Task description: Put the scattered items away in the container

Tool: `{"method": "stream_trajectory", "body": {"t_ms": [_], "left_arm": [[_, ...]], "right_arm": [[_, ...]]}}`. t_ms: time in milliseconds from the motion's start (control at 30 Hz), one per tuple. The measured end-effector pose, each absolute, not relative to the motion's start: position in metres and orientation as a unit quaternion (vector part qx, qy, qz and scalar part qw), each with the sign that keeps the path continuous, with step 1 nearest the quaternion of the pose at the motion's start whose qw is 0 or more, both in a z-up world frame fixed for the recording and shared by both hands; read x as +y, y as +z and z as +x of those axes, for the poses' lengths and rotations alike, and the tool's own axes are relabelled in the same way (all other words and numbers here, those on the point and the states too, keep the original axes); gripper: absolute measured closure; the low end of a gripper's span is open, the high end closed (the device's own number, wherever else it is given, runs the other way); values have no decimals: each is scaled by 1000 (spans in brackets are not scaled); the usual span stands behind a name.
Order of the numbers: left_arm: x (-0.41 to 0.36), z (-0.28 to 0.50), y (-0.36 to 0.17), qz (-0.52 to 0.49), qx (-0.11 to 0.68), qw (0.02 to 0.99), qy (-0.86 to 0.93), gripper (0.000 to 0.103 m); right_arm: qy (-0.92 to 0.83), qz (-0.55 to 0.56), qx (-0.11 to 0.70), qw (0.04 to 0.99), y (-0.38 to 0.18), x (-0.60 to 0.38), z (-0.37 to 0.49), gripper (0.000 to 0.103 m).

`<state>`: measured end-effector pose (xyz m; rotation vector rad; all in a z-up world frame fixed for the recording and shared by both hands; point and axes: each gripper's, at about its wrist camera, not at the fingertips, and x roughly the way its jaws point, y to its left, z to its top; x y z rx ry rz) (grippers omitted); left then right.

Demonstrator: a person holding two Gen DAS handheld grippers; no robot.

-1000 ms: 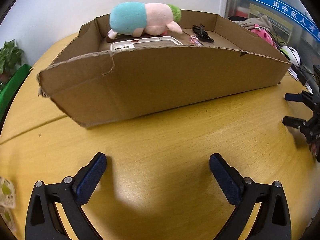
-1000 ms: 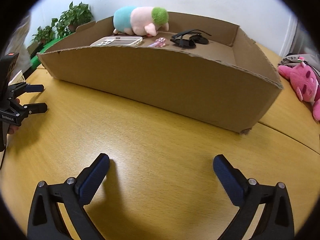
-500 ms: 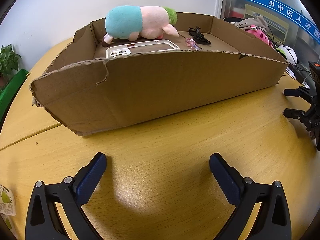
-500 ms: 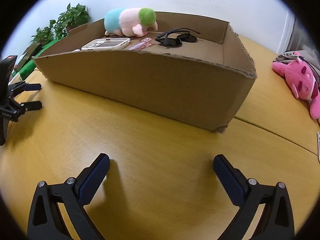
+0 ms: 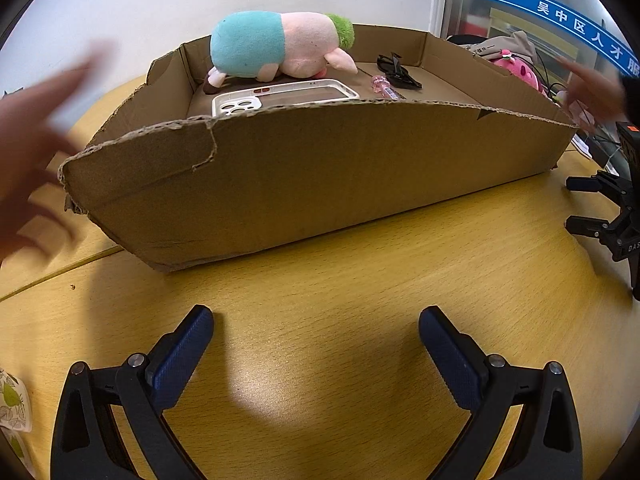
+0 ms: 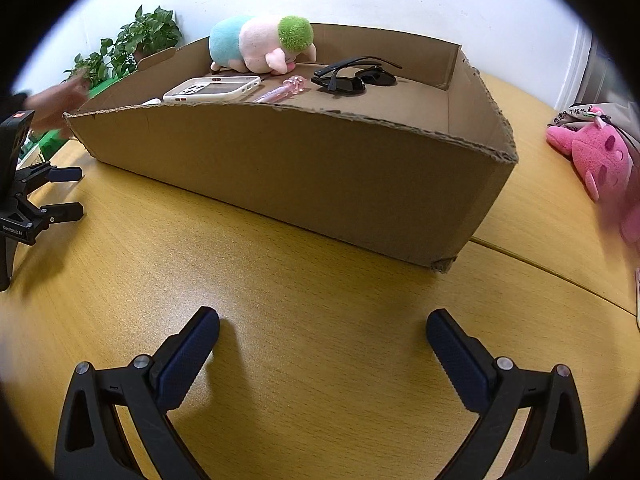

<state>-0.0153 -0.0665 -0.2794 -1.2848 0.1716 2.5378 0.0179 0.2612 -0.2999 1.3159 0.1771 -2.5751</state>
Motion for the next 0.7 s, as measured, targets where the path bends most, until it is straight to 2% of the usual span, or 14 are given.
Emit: {"method": "stream_trajectory", "body": {"t_ms": [700], "left_arm": [[-64, -14, -280, -446, 59, 143, 882, 0]], "right_arm": [[-883, 451, 60, 120, -300, 262, 17, 0]]}}
